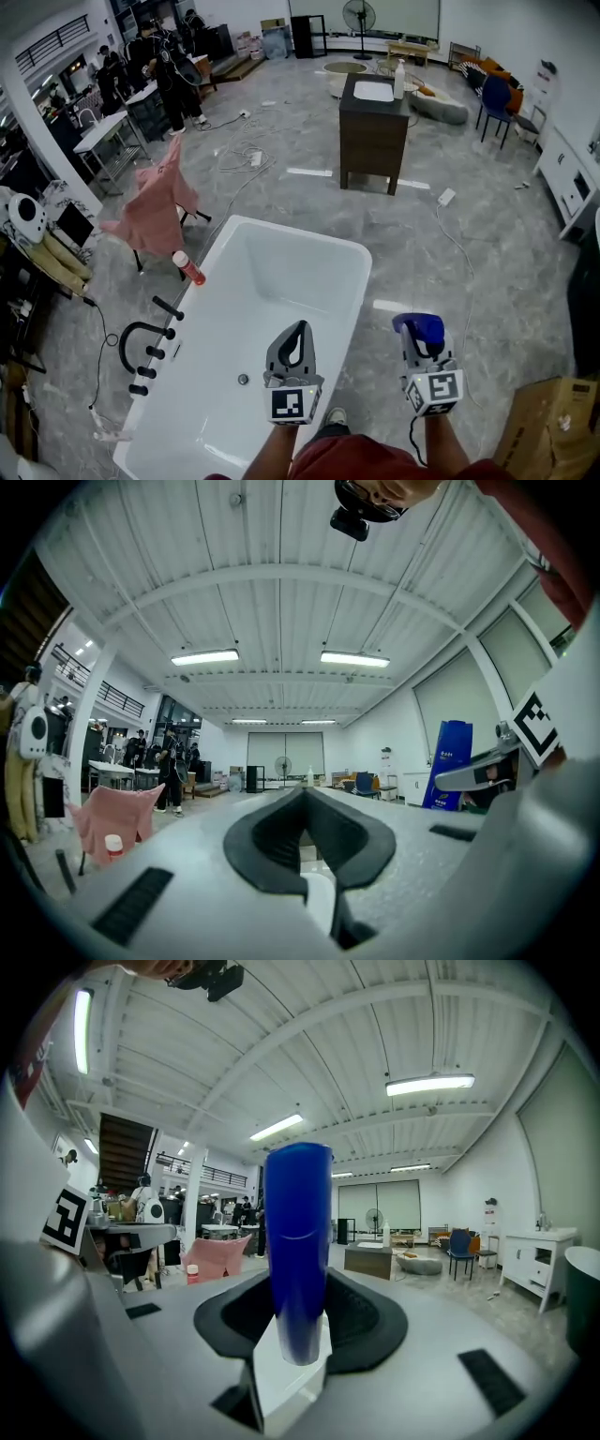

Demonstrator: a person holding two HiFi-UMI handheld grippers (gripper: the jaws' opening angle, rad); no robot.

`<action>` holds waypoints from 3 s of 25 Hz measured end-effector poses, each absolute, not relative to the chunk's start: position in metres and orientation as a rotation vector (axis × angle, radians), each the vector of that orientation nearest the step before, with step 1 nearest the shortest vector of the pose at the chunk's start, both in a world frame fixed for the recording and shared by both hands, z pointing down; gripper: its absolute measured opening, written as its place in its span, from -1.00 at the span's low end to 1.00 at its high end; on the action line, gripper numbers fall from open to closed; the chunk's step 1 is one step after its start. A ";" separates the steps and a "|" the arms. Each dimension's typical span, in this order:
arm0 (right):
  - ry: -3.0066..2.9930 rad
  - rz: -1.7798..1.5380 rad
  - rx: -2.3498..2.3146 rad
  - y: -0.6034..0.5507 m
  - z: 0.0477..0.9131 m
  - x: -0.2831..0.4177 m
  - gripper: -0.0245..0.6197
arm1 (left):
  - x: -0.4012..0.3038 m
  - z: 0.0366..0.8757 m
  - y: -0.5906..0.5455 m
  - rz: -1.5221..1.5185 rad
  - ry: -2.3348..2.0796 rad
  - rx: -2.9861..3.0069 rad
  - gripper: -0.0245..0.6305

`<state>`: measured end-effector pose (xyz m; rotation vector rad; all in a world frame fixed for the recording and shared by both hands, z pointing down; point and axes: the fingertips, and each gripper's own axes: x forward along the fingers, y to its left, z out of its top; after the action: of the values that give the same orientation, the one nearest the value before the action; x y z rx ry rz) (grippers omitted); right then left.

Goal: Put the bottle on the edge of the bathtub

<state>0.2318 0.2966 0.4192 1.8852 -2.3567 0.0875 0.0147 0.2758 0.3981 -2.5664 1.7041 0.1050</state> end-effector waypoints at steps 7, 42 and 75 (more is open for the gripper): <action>-2.396 0.086 1.845 0.245 0.423 0.219 -0.46 | 0.000 0.403 0.230 0.094 1.758 -2.544 -0.91; -2.665 0.098 1.540 -0.054 0.432 0.478 -0.46 | 0.251 0.407 -0.016 -0.045 2.078 -2.293 -0.91; -2.930 -0.048 0.646 -0.315 0.431 0.199 -0.46 | 0.036 0.439 -0.167 0.017 2.668 -1.599 -0.91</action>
<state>0.1995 -0.3148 0.4314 0.6459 -2.9304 -0.0482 0.0356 -0.1671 0.4391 -1.5985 2.6683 0.0169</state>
